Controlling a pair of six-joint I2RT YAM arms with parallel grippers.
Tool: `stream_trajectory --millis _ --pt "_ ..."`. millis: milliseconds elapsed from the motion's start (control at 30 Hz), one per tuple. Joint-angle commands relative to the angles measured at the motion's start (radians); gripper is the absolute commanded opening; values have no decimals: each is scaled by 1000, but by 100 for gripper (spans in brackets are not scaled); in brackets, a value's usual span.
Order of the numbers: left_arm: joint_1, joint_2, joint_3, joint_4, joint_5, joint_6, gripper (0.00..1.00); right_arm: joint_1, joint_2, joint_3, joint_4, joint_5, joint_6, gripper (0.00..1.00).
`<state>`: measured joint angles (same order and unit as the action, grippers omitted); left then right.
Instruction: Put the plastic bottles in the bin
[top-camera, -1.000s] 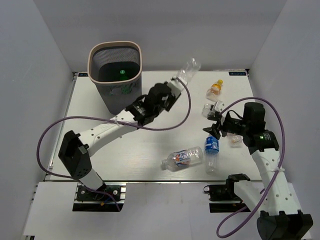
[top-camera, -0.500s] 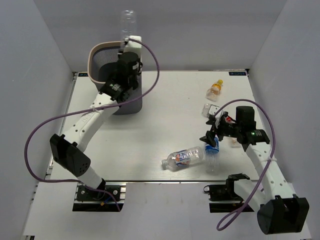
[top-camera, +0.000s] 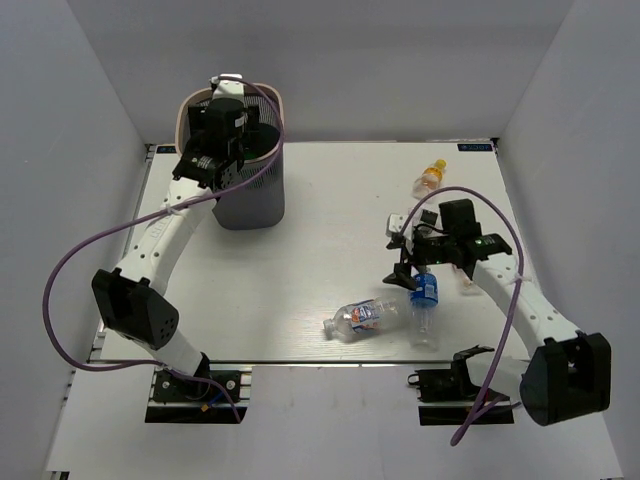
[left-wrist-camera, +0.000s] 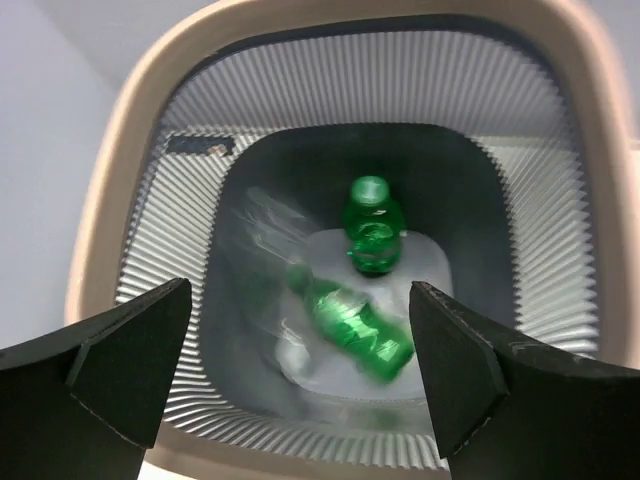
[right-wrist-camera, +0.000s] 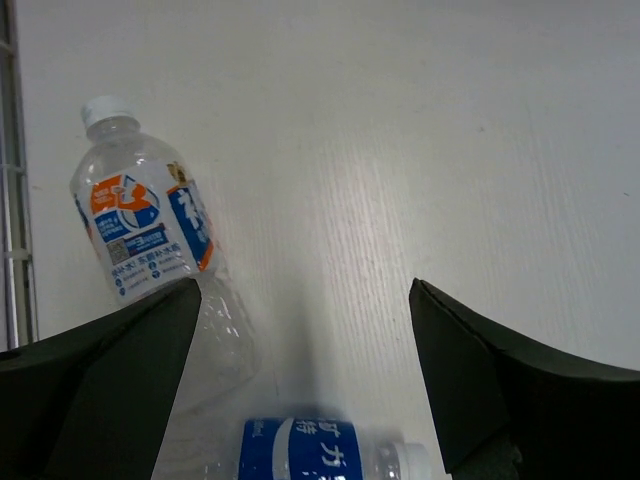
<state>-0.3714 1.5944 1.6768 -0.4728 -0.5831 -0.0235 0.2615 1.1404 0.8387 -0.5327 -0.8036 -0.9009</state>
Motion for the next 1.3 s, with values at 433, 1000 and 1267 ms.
stream_trajectory --millis 433,1000,1267 --pt "-55 -312 -322 67 1055 -13 99 206 151 2 -339 -8 -612 90" --pt "-116 -617 -923 106 951 -165 99 317 295 68 -99 192 -233 0" --pt "-116 -731 -1029 106 951 -210 99 277 407 696 98 391 306 0"
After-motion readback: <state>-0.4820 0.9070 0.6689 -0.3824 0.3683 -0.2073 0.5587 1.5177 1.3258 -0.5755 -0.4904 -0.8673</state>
